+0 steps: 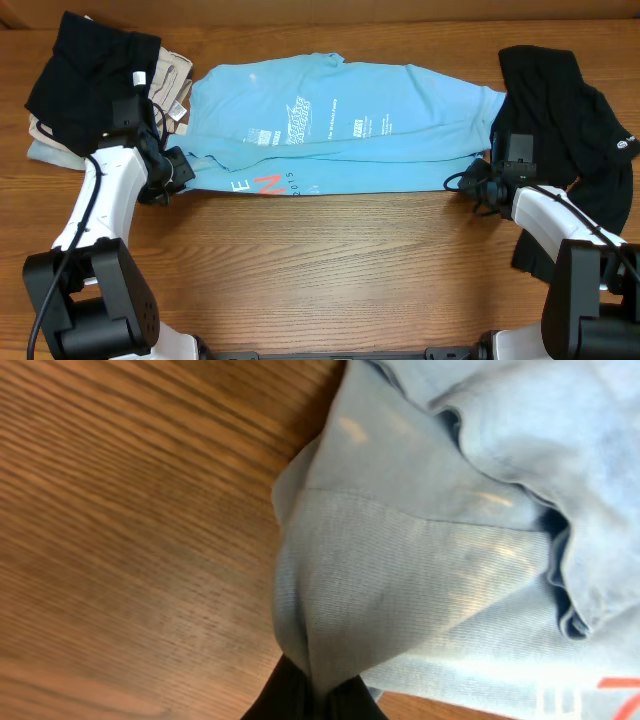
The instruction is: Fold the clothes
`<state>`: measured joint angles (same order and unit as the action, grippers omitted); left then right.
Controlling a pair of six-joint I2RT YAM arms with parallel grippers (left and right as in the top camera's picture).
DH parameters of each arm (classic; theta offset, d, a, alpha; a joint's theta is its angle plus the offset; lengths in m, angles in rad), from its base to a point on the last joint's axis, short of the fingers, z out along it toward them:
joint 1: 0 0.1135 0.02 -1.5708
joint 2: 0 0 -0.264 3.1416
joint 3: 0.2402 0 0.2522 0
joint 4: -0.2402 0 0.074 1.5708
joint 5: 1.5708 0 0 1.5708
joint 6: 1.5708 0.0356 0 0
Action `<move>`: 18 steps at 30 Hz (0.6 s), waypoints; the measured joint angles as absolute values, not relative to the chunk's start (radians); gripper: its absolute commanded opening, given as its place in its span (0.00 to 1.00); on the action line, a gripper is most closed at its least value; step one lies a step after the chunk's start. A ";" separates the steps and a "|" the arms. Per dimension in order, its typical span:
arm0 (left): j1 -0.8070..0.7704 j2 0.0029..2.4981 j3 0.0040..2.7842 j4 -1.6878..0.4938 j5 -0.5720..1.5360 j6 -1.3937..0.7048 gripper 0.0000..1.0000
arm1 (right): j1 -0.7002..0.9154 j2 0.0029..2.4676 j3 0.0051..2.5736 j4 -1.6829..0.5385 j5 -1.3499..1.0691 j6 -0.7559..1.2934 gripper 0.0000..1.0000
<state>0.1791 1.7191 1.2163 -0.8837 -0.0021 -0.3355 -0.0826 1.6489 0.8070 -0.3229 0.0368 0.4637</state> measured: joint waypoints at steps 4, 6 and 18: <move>0.179 1.719 1.276 -0.960 -0.002 -0.312 0.04 | -0.083 1.649 0.807 -0.307 0.041 0.463 0.04; 0.179 1.719 1.306 -1.004 -0.003 -0.293 0.04 | -0.082 1.649 0.813 -0.371 0.041 0.469 0.04; 0.184 1.723 1.550 -1.504 -0.091 -0.223 0.04 | -0.186 1.524 1.122 -1.224 0.030 0.467 0.04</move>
